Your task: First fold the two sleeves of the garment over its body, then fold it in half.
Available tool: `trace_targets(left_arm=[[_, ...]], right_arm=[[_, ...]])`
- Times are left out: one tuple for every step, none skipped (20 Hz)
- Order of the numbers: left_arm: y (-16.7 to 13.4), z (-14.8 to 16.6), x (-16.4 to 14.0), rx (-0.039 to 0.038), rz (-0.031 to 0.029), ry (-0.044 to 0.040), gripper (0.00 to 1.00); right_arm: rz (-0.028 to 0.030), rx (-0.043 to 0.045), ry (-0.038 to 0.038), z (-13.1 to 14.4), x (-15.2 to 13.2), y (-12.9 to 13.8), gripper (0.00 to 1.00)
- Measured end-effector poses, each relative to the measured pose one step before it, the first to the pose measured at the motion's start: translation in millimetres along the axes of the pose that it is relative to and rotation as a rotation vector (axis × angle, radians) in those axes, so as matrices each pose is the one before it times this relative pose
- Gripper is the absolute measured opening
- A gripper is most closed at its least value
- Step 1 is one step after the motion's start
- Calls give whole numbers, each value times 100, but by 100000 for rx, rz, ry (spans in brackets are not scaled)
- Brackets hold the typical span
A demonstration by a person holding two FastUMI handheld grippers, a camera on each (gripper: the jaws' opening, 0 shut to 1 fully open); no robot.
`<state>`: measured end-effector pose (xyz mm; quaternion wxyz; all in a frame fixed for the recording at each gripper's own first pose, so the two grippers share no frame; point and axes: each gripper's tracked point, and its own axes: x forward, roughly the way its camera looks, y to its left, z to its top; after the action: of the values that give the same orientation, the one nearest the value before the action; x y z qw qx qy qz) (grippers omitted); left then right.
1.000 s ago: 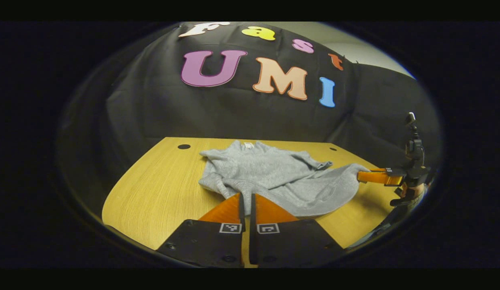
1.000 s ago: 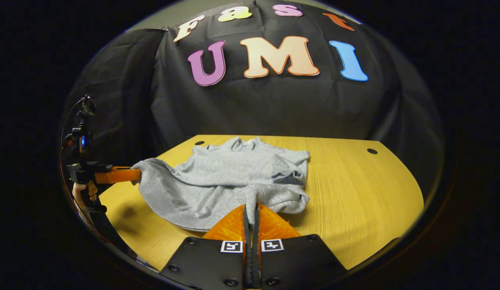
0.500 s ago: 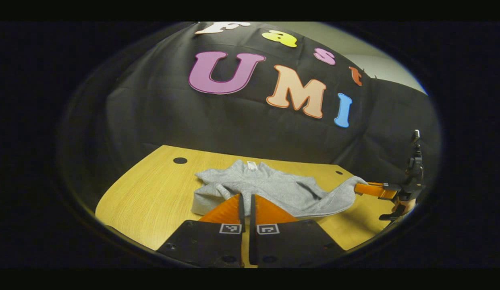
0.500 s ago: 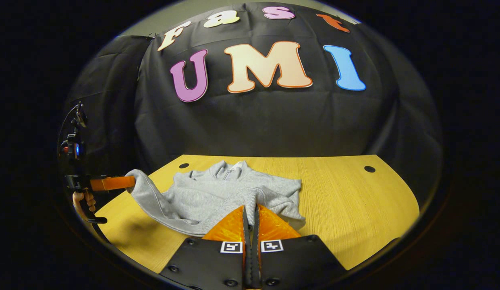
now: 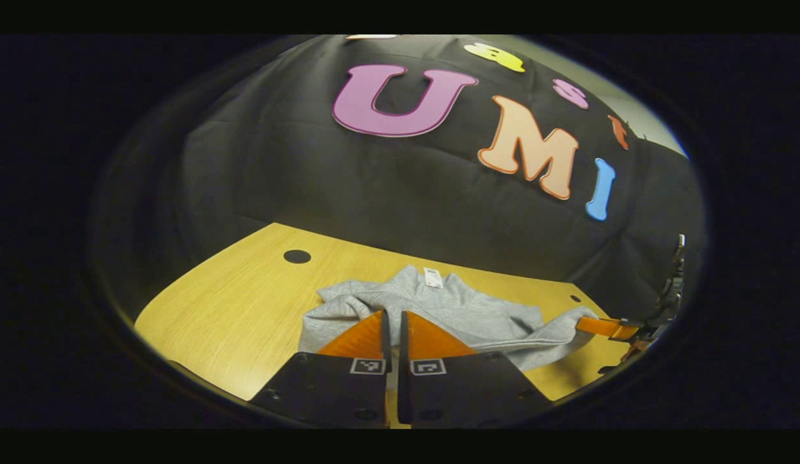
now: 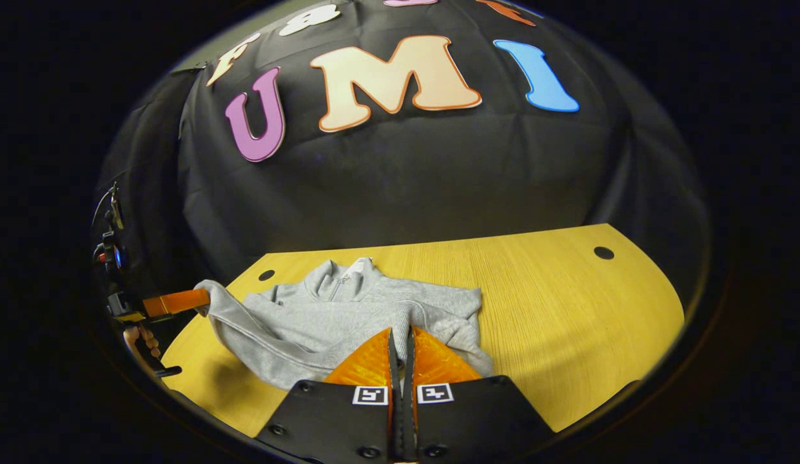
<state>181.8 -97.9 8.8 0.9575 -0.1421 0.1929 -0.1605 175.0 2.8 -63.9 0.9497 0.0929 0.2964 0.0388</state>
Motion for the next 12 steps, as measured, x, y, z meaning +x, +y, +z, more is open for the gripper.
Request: trace_targets(left_arm=[[292,-503,927,-596,1205,662,0],[157,-473,862,-519,867,609,2],[58,-260,634,-194,482,160,0],[117,-328,514,68,605,641,0],[178,-242,368,-261,498,523,0],[-35,-37,284,190,99,43,0],[72,-25,157,570,150,55,0],[95,-33,303,1141,612,-509,1],[-5,202,333,1134,-54,-529,3],[103,419,171,1223,1303,-663,14],[-191,107,270,1009,-90,-908,12],[-266,278,-54,653,-239,-773,35]], right_arm=[[-602,1176,1209,-460,986,-301,2],[-343,1249,675,-272,789,-214,2],[-288,1550,810,-408,717,-282,2],[-123,1841,1066,-258,659,-180,2],[251,1611,505,-223,514,-102,2],[298,1438,78,-139,296,-36,2],[498,1203,-433,86,306,23,6],[514,437,-1255,220,361,28,2],[557,-117,-1549,319,231,159,2],[712,174,-2149,479,61,195,9],[715,-211,-2024,425,439,66,21],[997,-488,-2654,649,-156,77,31]])
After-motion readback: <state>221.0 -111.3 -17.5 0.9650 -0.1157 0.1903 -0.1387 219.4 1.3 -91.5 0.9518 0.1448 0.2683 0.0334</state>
